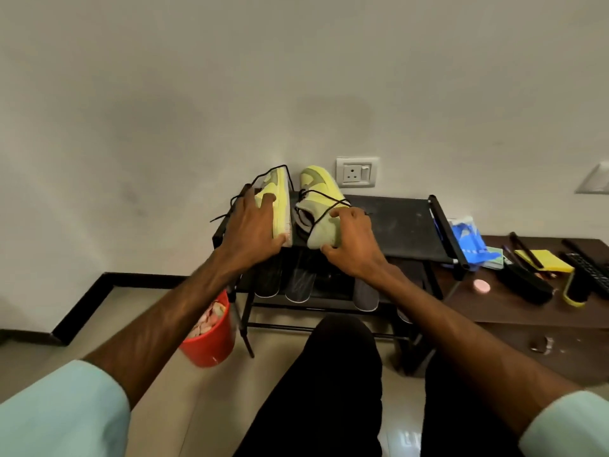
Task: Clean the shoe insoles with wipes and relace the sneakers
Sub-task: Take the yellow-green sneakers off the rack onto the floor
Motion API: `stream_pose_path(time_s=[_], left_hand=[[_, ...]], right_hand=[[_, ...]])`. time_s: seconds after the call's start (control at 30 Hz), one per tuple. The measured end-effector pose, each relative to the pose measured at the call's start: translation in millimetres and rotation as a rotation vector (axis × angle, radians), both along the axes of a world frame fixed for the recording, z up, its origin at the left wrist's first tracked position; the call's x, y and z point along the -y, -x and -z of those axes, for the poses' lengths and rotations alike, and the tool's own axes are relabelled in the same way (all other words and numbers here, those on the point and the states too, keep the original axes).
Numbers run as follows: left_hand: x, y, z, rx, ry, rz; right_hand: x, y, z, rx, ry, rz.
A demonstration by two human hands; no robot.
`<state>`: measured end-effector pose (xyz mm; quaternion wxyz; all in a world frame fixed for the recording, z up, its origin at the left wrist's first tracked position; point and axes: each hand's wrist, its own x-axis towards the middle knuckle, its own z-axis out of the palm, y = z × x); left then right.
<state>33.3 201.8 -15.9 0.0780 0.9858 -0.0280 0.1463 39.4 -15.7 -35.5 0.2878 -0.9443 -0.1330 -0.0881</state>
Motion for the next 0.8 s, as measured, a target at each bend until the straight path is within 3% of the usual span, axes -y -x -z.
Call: stream_pose_path(time_s=[0.13,0.37,0.6,0.8], left_hand=[[-9,-5,19,-0.124,0.065,-0.092],[-9,-11,28,-0.084,0.258,-0.211],[-31,-14,32,-0.361,0.422,-0.340],[-37,-10,28,-0.571,1.049,-0.248]], right_hand=[[-8,1,8,0.087,0.153,0.018],[-25,-12,16,0.174,0.492,-0.063],[-36,-24,18,0.137,0.671,-0.011],[-39,-27,14,0.096,0.670,0.030]])
